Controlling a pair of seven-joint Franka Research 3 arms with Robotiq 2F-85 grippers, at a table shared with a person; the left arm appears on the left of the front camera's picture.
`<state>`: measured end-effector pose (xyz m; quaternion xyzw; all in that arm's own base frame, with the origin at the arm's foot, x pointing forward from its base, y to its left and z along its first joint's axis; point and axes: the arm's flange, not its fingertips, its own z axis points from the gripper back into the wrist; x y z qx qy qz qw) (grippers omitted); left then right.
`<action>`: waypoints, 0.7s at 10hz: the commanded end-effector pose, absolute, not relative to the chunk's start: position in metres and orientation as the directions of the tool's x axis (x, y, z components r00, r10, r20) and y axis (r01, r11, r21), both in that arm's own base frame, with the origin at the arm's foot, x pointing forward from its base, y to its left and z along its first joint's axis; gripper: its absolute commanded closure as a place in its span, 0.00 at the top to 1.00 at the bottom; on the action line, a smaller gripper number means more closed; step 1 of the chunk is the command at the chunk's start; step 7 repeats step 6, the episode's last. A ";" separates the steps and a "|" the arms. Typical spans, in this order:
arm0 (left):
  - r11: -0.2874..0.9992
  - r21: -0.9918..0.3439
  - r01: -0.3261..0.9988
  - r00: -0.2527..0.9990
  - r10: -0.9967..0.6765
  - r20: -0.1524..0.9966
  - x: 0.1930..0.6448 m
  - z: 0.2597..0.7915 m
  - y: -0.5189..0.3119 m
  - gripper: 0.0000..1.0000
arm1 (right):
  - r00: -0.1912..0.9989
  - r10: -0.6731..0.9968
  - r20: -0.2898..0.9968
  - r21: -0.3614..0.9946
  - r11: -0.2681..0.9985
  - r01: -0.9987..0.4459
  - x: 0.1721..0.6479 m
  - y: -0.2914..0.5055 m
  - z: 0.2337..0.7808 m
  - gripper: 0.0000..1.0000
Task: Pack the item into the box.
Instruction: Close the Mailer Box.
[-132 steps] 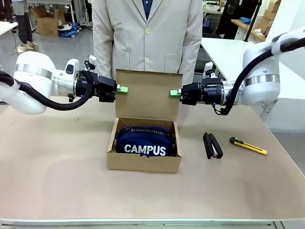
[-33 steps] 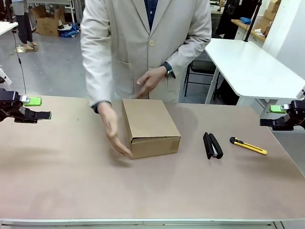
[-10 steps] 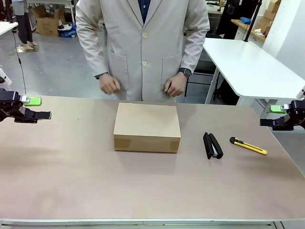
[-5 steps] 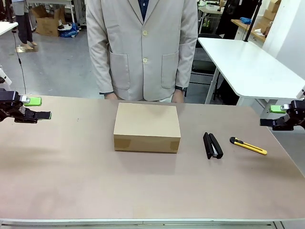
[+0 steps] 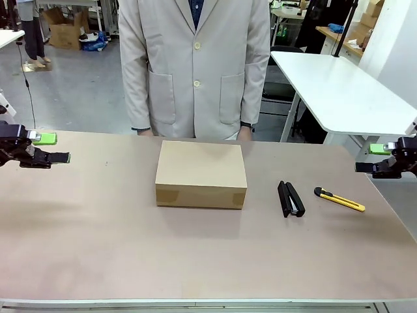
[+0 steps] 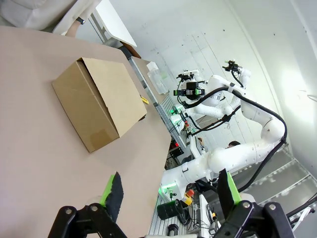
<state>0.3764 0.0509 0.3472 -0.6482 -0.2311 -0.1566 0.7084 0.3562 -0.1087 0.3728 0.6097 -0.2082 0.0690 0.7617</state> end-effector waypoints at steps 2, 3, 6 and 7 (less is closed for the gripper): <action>0.117 -0.835 0.537 0.835 0.070 0.546 0.375 0.347 0.053 1.00 | 0.905 -0.136 0.404 0.899 0.245 -0.364 0.354 -0.108 0.376 1.00; 0.117 -0.835 0.537 0.835 0.070 0.546 0.375 0.347 0.053 1.00 | 0.905 -0.136 0.404 0.899 0.245 -0.364 0.354 -0.108 0.376 1.00; 0.117 -0.835 0.537 0.835 0.070 0.546 0.375 0.347 0.053 1.00 | 0.905 -0.136 0.404 0.899 0.245 -0.364 0.354 -0.108 0.376 1.00; 0.117 -0.835 0.537 0.835 0.070 0.546 0.375 0.347 0.053 1.00 | 0.905 -0.136 0.404 0.899 0.245 -0.364 0.354 -0.108 0.376 1.00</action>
